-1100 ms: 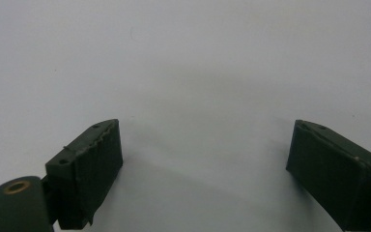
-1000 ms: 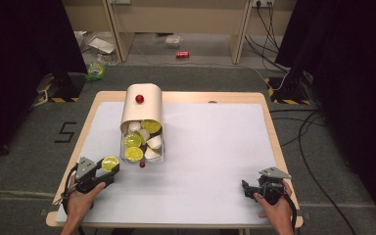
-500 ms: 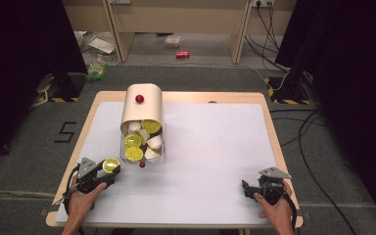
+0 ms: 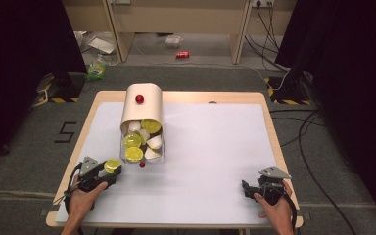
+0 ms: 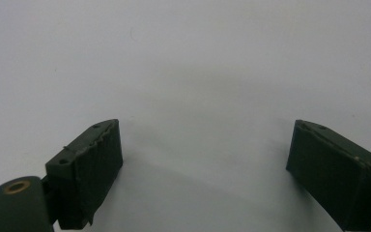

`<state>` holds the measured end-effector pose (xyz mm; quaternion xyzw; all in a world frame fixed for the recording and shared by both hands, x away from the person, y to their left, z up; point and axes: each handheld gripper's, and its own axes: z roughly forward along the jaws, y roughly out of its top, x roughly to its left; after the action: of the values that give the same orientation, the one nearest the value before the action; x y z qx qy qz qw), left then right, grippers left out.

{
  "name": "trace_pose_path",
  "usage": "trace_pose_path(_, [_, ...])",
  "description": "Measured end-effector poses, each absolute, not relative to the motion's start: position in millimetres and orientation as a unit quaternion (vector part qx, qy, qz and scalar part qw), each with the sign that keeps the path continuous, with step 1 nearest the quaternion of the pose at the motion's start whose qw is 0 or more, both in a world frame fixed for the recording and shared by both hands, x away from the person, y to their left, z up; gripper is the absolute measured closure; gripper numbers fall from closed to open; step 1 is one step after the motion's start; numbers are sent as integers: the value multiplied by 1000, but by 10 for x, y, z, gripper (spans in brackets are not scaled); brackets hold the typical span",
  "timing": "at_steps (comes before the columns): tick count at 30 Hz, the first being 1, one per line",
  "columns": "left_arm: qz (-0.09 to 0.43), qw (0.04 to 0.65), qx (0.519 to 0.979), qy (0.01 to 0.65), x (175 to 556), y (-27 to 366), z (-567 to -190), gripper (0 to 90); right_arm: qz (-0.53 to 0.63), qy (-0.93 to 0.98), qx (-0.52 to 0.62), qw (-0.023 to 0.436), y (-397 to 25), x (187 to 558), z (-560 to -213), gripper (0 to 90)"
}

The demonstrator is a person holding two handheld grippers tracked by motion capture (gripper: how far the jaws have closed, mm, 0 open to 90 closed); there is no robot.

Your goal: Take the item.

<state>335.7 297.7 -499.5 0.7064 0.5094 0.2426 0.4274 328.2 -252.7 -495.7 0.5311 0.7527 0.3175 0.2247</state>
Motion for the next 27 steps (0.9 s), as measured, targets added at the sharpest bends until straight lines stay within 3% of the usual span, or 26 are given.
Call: trace_pose_path(27, [241, 424, 704, 515, 3368, 2980, -4998, 388, 317, 753, 531, 225, -2527, 3282, -4957, 126])
